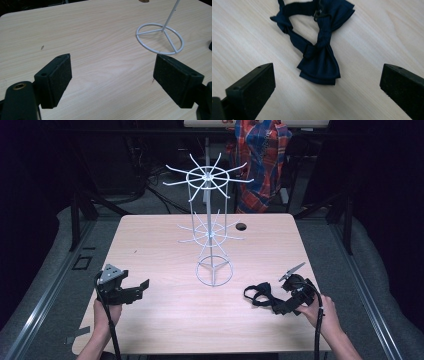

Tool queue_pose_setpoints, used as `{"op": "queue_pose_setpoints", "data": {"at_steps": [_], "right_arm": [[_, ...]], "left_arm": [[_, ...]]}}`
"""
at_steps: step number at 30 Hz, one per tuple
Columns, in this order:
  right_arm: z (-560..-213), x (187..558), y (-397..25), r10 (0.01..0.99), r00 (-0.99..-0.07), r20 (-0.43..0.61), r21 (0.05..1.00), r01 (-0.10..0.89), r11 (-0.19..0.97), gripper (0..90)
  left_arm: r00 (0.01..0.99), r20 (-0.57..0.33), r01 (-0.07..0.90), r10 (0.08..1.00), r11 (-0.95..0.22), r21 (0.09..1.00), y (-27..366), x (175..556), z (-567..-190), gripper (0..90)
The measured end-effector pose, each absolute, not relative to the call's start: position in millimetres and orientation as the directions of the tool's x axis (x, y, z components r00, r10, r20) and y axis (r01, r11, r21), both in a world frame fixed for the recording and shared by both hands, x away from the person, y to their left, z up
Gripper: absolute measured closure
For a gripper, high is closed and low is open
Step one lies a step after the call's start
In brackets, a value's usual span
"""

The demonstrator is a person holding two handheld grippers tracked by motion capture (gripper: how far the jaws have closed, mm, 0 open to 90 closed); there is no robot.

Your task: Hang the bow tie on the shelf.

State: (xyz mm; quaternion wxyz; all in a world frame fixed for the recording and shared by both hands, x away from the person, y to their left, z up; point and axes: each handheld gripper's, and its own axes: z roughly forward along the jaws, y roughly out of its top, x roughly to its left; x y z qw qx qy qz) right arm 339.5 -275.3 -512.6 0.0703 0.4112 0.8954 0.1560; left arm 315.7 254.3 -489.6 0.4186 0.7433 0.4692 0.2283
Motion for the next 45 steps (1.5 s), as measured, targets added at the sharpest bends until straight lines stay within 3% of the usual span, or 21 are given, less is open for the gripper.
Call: {"op": "queue_pose_setpoints", "data": {"at_steps": [17,19,24,26,45], "right_arm": [[-529.9,345.5,-256.6,0.747,-0.665,0.015,0.305,0.715,0.629,0.5],[-529.3,345.9,-255.9,0.744,-0.668,0.002,0.312,0.708,0.634,10.1],[-531.0,346.7,-253.9,0.755,-0.656,0.005,0.331,0.713,0.617,19.3],[-529.8,347.1,-253.9,0.741,-0.671,-0.003,0.335,0.698,0.633,29.6],[-537.9,347.2,-240.4,0.758,-0.652,-0.038,0.318,0.711,0.627,56.9]], "left_arm": [[0.455,-0.052,0.506,0.889,-0.21,0.837,254.7,315.7,-489.6,15.6],[0.456,-0.052,0.505,0.889,-0.21,0.837,254.7,315.6,-489.6,15.6],[0.456,-0.053,0.506,0.889,-0.21,0.837,254.2,315.8,-489.8,15.6],[0.456,-0.051,0.506,0.888,-0.212,0.836,254.3,315.9,-489.8,15.6],[0.455,-0.056,0.51,0.889,-0.208,0.835,254.0,316.8,-490.8,15.6]]}}
